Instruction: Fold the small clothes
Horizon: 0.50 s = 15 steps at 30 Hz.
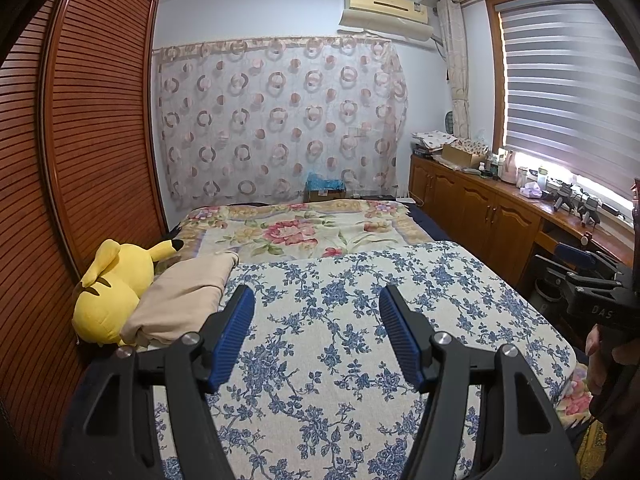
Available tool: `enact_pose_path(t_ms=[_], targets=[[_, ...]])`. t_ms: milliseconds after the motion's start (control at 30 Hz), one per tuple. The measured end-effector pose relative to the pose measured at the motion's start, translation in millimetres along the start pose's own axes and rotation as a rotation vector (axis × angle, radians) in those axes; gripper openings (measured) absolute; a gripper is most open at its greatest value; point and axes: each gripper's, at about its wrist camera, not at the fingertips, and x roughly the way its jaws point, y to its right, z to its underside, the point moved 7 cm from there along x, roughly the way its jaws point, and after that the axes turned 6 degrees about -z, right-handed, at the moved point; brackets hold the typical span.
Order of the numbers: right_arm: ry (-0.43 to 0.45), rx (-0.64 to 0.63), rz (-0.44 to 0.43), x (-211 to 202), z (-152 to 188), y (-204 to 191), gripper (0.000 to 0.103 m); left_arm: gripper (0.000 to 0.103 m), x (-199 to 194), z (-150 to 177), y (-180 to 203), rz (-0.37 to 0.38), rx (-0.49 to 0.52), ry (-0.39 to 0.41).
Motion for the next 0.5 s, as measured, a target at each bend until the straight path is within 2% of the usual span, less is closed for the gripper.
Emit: enact_pose_path(t_ms=[500], targets=[[0.003,0.0,0.0,-1.5,-0.3,3.1,0.088,0.065,-1.2,-1.2,0.6,0.001,0.0,0.002]])
